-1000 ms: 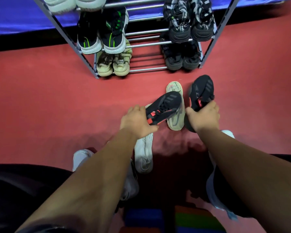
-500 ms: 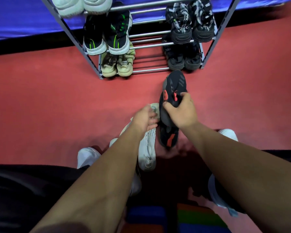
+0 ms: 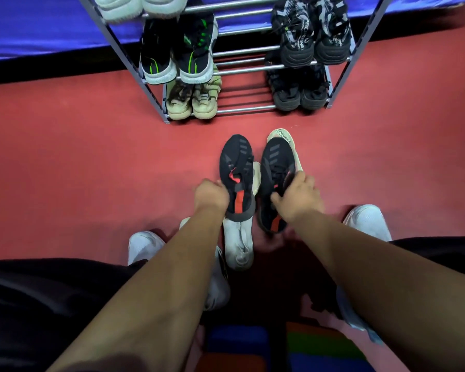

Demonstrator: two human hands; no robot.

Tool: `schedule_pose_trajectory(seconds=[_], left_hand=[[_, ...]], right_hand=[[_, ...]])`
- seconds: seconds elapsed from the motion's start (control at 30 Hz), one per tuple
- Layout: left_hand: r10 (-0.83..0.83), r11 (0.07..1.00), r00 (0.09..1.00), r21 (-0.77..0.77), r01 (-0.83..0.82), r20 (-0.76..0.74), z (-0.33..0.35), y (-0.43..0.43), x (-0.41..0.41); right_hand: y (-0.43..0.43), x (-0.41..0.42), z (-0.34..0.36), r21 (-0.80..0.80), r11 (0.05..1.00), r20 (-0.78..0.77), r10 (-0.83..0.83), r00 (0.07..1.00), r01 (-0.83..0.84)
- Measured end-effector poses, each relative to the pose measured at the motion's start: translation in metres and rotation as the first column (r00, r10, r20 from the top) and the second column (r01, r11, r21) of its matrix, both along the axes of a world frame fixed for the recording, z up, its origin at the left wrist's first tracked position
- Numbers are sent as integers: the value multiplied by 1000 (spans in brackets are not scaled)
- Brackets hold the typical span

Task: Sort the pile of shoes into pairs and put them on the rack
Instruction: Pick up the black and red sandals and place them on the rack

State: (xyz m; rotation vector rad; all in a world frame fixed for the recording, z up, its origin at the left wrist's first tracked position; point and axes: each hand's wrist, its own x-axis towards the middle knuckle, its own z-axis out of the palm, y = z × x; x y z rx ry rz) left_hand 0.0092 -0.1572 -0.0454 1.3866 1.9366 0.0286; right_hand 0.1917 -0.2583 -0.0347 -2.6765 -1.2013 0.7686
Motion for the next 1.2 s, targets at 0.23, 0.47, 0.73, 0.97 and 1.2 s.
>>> schedule_pose_trajectory(seconds=[0.23,0.47,0.73,0.97,1.2], left_hand=[[-225,973,973,-73,221,-59,9,-27,27],[-311,938,943,-199,285,-118,7,-12,35],[-205,967,973,-174,184,-109,7,0,33],[-40,986,995,-156,54,94,40,-6,29],[-176,969,981,-163,188,85,130,6,32]], right_hand=[[-10,-23,-21,-292,944,-83,132,988,-151],[-3,-21,-21,-354,923,-115,118,986,-152],[-3,-21,-20,-247,968,-221,-7,975,-49],[10,-5,30,-245,953,-242,-239,940,179],[51,26,140,-228,973,-268,-25,963,-38]])
